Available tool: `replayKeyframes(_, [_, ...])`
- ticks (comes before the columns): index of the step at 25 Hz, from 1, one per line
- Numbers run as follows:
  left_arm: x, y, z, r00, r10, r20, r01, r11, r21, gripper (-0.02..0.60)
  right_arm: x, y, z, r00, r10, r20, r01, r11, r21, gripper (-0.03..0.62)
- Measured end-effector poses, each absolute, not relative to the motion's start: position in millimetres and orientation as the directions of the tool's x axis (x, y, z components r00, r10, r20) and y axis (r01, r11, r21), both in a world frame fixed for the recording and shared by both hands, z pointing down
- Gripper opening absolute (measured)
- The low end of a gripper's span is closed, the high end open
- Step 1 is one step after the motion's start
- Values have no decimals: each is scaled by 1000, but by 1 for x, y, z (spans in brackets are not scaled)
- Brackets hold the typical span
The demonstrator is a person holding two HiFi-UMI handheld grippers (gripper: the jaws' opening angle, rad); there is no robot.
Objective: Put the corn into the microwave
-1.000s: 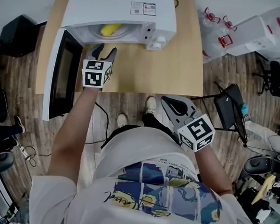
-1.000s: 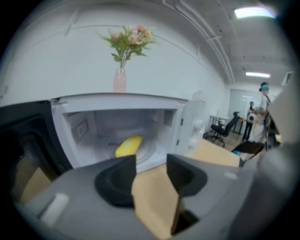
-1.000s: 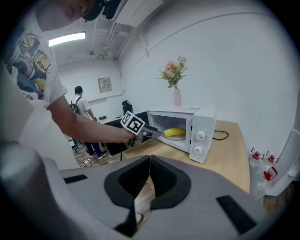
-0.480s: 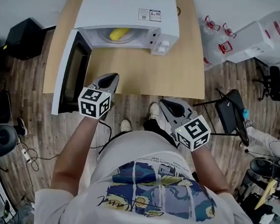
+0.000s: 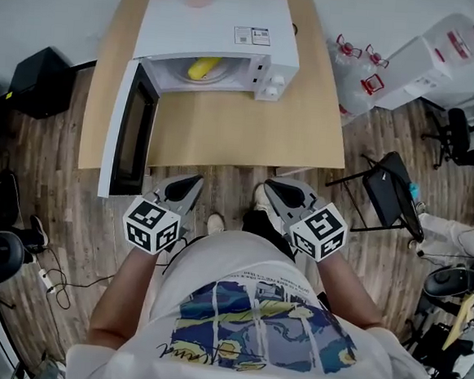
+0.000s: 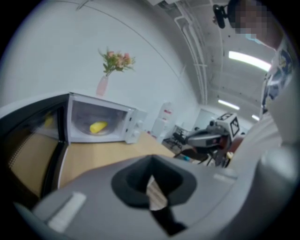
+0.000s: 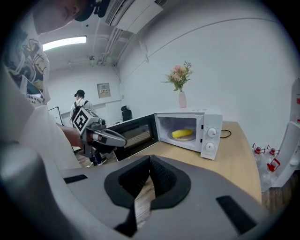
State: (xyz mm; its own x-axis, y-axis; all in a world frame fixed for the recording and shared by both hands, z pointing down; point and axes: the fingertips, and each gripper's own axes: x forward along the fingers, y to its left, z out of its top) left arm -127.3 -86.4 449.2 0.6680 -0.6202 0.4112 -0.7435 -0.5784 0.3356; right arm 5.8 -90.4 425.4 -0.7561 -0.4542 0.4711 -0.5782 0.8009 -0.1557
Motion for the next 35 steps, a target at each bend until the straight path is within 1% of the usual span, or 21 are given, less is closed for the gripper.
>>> replayKeyframes(11, [-138,-60,435,685,-617,388,-728,-600,332,8,-7,-67,417,-741,-480,469,-594,795,-126,9])
replayKeyframes(25, [-150,-54,431,680,-629,376,-732,-600,321,9,-23,-59,411,-750,-463,472,-567,818,-99,9])
replayKeyframes(35, [-149,-56,434,675,-625,392,-737,-598,315,9,-24,-64,410,-756,-464,463,-565,819,-102,9])
